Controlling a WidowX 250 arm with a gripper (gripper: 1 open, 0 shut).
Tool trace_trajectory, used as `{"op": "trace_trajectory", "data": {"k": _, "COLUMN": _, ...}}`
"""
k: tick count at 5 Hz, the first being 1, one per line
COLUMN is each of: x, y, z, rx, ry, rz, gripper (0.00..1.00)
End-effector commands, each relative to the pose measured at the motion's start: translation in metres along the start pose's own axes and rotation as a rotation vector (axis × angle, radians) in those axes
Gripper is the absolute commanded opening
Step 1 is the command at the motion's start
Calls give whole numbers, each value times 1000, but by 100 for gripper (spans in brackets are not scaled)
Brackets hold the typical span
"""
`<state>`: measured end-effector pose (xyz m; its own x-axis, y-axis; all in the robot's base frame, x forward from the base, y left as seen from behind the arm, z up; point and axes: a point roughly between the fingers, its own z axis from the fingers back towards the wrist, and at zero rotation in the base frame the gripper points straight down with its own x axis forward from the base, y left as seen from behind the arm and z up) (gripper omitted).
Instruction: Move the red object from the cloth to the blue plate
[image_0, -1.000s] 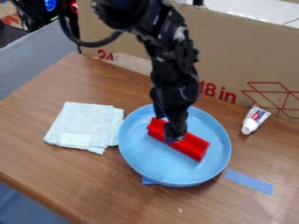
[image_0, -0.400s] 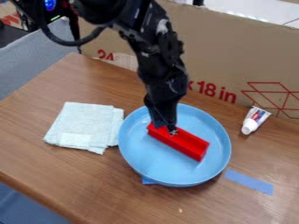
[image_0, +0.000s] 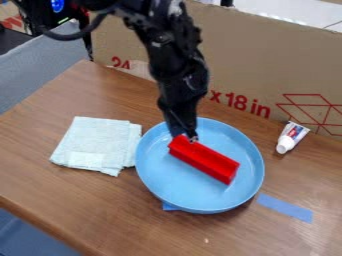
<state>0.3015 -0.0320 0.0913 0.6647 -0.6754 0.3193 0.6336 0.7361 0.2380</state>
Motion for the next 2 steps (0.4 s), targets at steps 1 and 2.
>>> {"op": "trace_trajectory", "data": {"k": 1, "x": 4, "y": -12, "z": 3, "rx": 30, "ry": -39, "rz": 3, "gripper": 0}}
{"op": "trace_trajectory", "data": {"k": 2, "x": -14, "y": -9, "z": 6, "rx": 20, "ry": -41, "rz": 17, "gripper": 100}}
